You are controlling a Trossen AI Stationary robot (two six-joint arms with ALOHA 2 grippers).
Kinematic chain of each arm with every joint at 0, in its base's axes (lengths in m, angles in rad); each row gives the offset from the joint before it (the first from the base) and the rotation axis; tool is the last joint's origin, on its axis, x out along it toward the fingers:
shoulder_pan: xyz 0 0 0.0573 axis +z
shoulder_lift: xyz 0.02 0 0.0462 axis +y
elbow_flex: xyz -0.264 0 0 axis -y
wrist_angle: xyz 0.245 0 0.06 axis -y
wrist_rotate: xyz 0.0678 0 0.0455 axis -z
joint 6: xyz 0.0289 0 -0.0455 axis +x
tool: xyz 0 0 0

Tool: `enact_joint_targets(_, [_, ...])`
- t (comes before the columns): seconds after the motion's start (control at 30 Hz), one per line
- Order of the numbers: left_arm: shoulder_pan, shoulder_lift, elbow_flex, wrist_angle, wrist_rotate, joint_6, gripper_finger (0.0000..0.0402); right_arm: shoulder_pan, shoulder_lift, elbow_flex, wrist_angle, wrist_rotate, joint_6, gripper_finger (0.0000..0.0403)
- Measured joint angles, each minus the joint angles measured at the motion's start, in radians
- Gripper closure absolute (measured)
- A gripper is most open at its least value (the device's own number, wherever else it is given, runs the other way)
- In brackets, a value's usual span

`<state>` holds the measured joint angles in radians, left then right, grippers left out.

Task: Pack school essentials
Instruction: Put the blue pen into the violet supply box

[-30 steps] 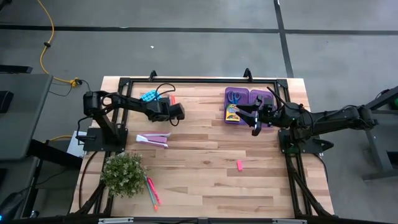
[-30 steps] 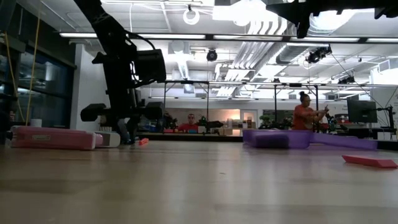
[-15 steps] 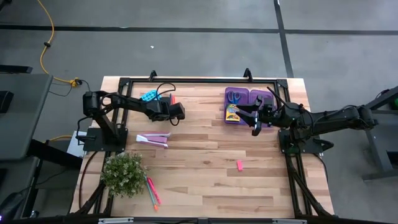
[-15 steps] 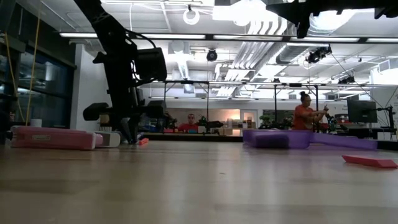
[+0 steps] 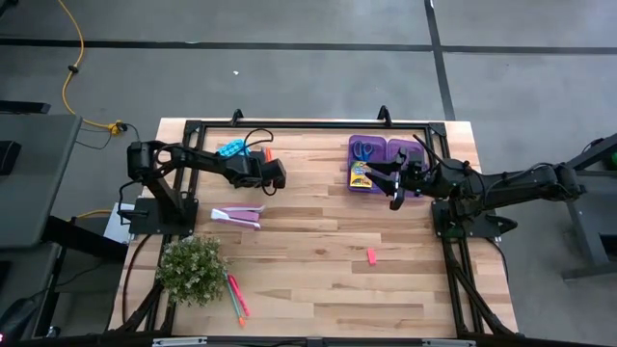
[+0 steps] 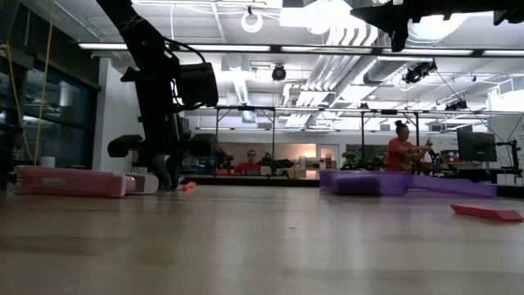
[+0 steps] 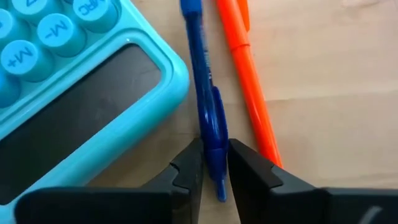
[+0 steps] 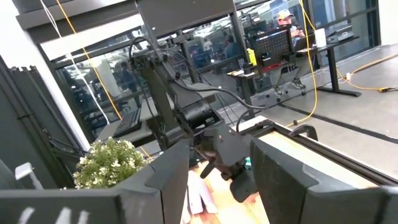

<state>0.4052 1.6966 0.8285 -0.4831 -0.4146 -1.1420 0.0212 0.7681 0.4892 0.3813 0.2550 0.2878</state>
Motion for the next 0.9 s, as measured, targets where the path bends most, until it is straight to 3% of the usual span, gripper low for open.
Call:
enact_joint_targets(0.2, [-0.014, 0.0, 0.0, -0.017, 0.011, 0.02, 0.0332, 0.0, 0.0, 0.0, 0.0, 0.0, 0.0, 0.024])
enact_joint_targets(0.53, [-0.042, -0.002, 0.001, -0.019, 0.002, -0.019, 0.0392, 0.0, 0.0, 0.0, 0.0, 0.0, 0.0, 0.024])
enact_joint_targets(0.9, [-0.119, -0.007, 0.005, -0.115, 0.003, -0.006, 0.0401, 0.0, 0.0, 0.0, -0.005, 0.0, 0.01, 0.024])
